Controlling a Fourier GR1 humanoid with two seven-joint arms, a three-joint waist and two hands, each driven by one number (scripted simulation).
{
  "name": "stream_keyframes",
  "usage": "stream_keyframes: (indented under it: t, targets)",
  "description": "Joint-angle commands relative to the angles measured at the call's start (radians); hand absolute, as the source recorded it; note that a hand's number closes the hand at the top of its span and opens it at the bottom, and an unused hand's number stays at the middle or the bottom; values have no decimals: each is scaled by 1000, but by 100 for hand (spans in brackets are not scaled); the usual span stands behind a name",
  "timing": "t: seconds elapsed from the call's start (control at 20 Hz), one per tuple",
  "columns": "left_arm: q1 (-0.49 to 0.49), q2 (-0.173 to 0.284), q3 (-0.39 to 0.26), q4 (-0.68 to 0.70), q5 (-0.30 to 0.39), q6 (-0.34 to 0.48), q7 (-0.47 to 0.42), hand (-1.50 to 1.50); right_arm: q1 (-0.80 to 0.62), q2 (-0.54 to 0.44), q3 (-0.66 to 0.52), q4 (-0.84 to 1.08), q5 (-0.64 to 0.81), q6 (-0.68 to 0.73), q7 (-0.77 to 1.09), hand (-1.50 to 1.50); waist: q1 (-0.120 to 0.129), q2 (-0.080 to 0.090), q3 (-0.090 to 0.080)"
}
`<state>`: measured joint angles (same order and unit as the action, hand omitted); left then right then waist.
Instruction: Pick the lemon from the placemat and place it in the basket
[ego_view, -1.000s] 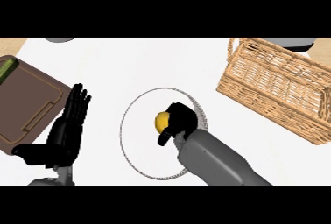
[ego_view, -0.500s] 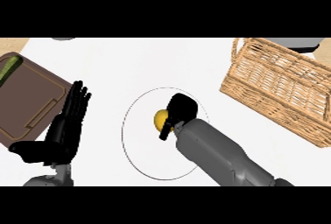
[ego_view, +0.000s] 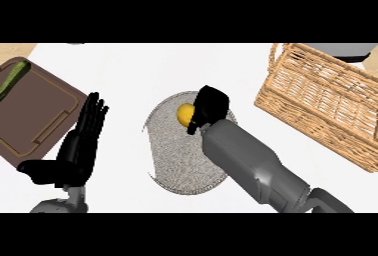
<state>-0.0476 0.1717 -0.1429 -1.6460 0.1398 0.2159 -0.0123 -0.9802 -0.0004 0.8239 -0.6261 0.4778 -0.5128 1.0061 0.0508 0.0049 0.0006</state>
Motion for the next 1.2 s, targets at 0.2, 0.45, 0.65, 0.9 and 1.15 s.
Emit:
stream_keyframes:
  t: [0.2, 0.45, 0.65, 0.9, 1.15]
  targets:
    - [22, -20, 17, 52, -19, 20, -60, 0, -110, 0, -8, -121, 144, -315, 126, 150, -37, -10, -2]
    - [38, 3, 29, -22, -5, 20, 13, 0, -190, 0, -77, -233, 233, -254, 228, 150, -71, -24, 0]
    - [44, 29, 53, -53, 19, -6, 29, 0, -218, 0, -111, -291, 286, -169, 345, 150, -63, -24, -1]
    - [88, 25, 44, -66, -1, 7, 20, 0, -183, -39, -186, -340, 373, -80, 413, 150, -86, -29, 0]
    - [65, -11, 38, -33, -19, 37, 2, 0, -143, -113, -201, -381, 443, 76, 445, 150, -100, -28, -1]
